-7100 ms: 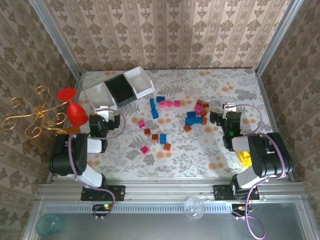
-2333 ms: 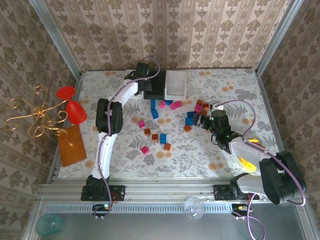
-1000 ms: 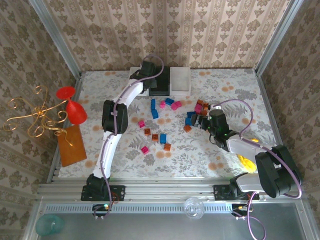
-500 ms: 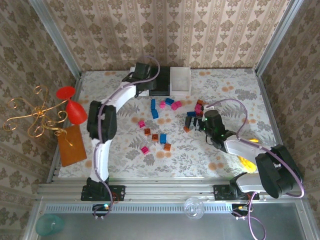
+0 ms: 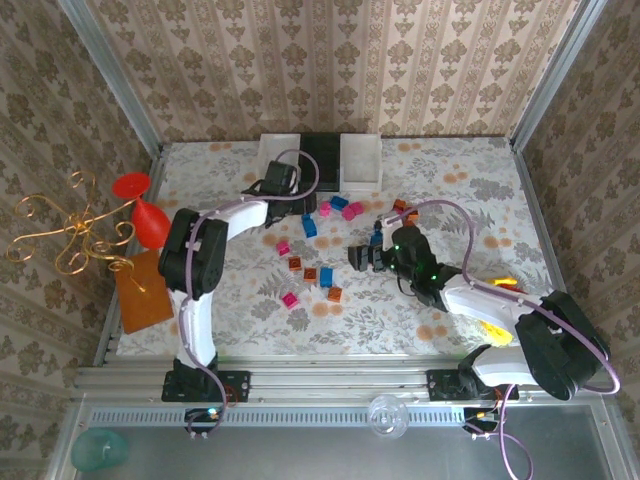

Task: Sort the legos into containers by color
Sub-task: Pick up the lego from the top-center of the table.

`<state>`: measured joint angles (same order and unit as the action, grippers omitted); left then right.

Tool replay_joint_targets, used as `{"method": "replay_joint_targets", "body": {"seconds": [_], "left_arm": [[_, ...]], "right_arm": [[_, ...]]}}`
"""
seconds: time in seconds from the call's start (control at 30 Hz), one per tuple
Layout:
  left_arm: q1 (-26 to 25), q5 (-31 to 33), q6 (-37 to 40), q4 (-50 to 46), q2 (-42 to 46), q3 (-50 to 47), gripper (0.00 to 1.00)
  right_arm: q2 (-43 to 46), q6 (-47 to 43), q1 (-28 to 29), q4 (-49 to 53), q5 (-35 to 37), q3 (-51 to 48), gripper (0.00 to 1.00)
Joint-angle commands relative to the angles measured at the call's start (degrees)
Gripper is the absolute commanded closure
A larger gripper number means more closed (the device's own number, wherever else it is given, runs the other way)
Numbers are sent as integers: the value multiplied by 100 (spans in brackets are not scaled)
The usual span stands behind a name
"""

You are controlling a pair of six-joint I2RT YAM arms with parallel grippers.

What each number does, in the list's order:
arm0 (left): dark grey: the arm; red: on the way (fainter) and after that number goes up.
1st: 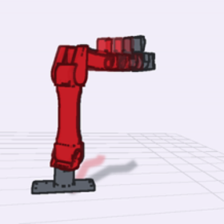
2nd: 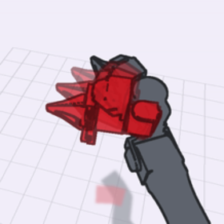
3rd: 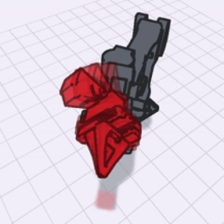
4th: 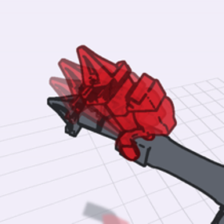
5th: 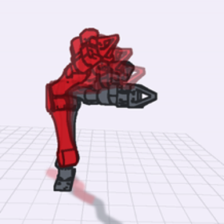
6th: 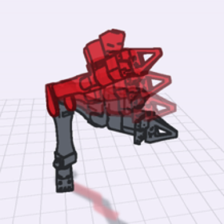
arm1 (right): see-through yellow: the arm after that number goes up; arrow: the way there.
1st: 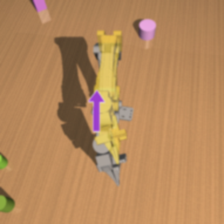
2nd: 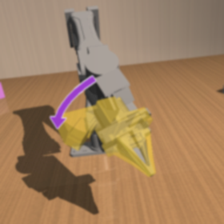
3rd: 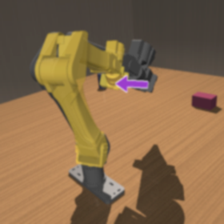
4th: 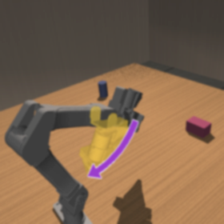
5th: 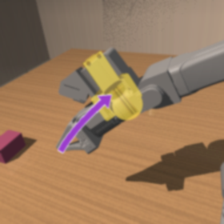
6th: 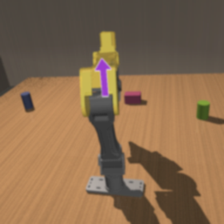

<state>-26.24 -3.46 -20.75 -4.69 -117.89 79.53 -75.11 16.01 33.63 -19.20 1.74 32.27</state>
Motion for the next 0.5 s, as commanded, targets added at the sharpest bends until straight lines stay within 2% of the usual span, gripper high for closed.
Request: {"method": "replay_joint_targets", "body": {"seconds": [0.0, 0.23, 0.47], "left_arm": [[-164, -82, 151, -153, -245, 441, 28], [-214, 259, 238, -473, -710, 793, 45], [-241, 604, 299, -436, -676, 747, 63]], "right_arm": [[-78, -379, 208, -322, -185, -48, 2], [-148, -366, 258, -357, -35, -63, 2], [-331, -283, 267, -361, 20, -6, 2]]}}
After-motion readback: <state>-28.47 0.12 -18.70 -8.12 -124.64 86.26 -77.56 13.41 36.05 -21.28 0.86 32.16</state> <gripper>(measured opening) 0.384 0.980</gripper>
